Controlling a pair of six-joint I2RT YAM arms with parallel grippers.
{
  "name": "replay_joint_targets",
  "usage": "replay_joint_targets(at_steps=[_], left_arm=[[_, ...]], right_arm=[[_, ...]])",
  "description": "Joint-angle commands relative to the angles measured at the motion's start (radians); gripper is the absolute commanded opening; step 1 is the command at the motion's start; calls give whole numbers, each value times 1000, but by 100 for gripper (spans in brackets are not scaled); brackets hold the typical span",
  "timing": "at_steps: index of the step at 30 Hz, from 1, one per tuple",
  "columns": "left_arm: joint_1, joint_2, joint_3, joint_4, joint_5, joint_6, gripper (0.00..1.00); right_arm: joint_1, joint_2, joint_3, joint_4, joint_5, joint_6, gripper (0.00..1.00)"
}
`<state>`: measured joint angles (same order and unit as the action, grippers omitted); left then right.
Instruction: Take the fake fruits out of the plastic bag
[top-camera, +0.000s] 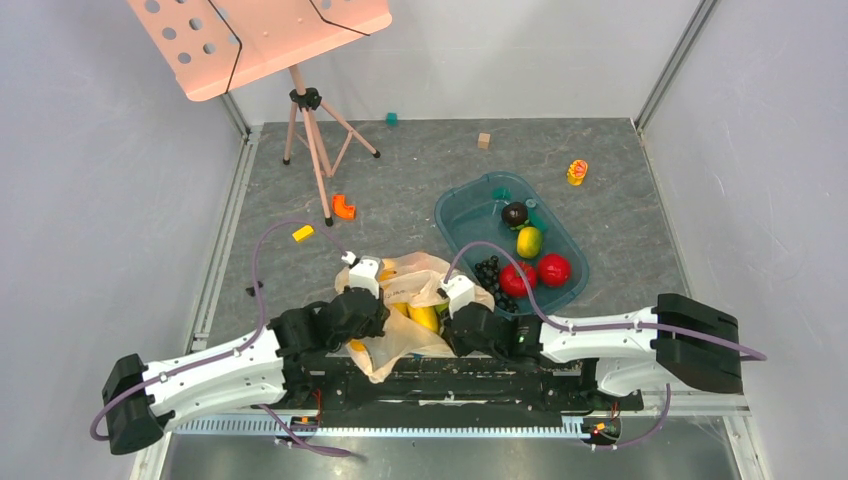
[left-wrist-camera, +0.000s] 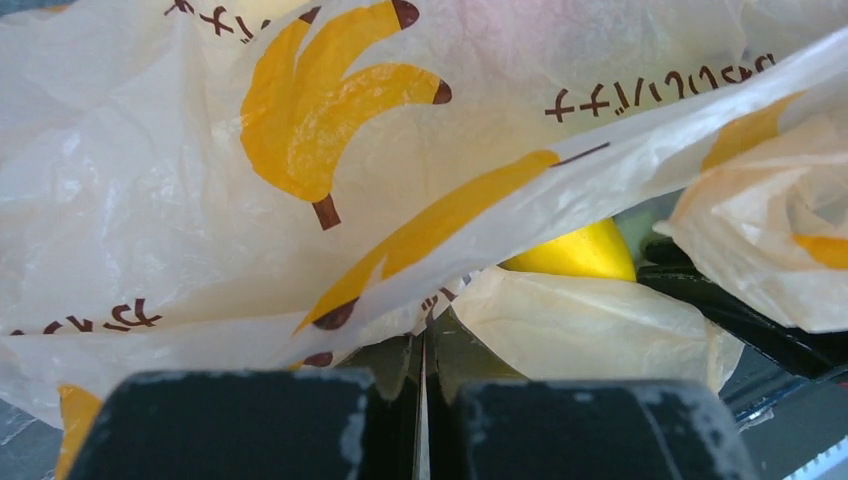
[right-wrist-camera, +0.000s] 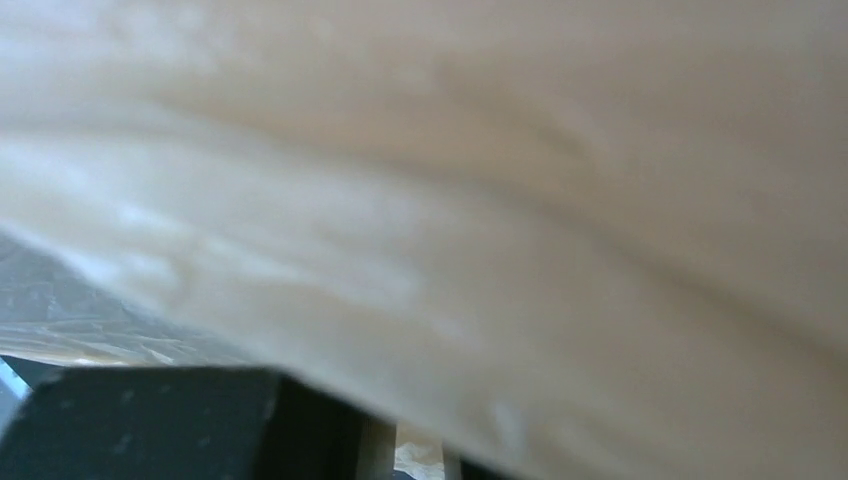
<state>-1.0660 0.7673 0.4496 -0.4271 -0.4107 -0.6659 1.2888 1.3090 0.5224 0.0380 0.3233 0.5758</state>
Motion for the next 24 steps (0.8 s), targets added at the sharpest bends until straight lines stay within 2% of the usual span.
replay_joint_targets(at_steps=[1,5,12,17,24], left_arm=[[6,-61,-51,103,44,-33,2],[5,-76,-93,153,87,-30,2],[5,-81,-126,199,98,-13,2],[5,-105,-134,195,95,-4,2],[6,-141,-162,192,98,-7,2]], right_arm=[[21,5,42,-16,44,8,23],[25,-26,104,-18,50,-12,43],[20,27,252,-36,85,-33,64],[-15,131,340,-114,78,-5,69],[-48,209,357,-170,115,40,69]])
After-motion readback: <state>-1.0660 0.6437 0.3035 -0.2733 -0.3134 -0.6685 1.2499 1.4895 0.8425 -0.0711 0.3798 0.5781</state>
